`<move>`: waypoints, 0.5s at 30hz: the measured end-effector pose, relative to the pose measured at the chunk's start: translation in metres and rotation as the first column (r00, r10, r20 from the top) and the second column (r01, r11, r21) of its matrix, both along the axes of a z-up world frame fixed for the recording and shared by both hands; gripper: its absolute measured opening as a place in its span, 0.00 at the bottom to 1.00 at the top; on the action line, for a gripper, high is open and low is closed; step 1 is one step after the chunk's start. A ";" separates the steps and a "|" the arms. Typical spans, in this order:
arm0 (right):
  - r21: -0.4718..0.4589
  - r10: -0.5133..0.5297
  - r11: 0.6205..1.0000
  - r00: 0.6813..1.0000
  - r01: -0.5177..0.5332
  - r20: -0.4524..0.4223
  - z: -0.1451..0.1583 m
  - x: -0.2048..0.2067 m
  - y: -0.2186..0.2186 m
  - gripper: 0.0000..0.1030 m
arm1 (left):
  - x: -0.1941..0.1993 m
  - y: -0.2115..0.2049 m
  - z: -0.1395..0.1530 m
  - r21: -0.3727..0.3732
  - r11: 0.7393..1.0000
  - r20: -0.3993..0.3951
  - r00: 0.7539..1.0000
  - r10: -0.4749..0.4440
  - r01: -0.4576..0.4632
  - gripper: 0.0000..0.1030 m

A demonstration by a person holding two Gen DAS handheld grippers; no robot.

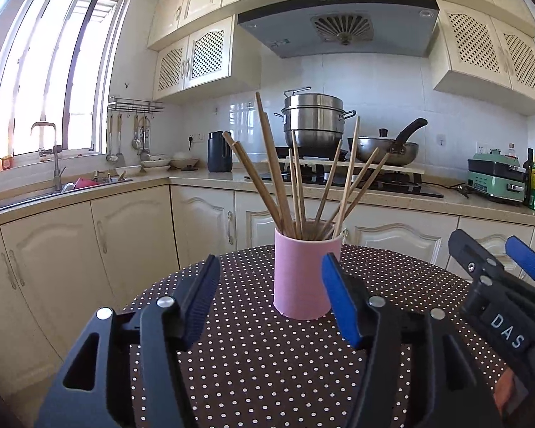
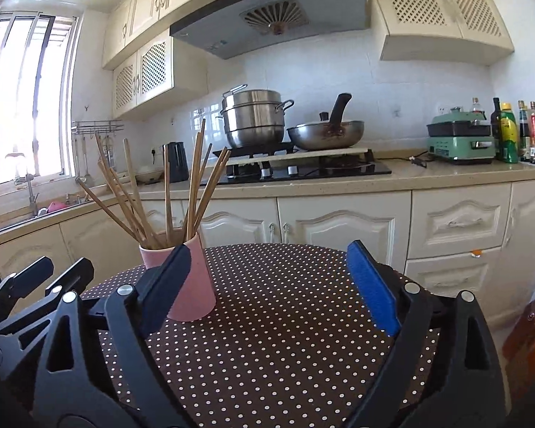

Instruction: Organize utensils

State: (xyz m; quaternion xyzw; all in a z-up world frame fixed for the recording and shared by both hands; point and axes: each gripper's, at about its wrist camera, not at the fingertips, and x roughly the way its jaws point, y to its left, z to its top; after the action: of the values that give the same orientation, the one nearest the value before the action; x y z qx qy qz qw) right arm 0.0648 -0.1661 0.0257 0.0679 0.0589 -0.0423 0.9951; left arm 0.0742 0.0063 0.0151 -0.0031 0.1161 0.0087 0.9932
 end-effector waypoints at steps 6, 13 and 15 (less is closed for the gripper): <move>-0.011 0.005 1.000 1.000 -0.005 0.003 0.003 0.002 0.002 0.90 | 0.005 0.002 -0.005 -0.022 1.000 -0.014 1.000 -0.020 0.020 0.58; -0.043 -0.015 0.999 1.000 0.015 0.004 0.003 0.001 0.007 0.90 | 0.008 0.012 -0.006 -0.070 0.997 -0.026 0.999 -0.029 0.027 0.58; -0.060 -0.018 0.998 1.000 0.018 0.008 0.003 0.000 0.010 0.90 | 0.007 0.010 -0.006 -0.063 0.998 -0.021 0.999 -0.032 0.030 0.58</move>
State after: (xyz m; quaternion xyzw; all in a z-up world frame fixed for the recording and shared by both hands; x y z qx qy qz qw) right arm 0.0651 -0.1562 0.0288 0.0387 0.0532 -0.0527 0.9964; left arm 0.0808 0.0165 0.0095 -0.0324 0.1271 -0.0103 0.9913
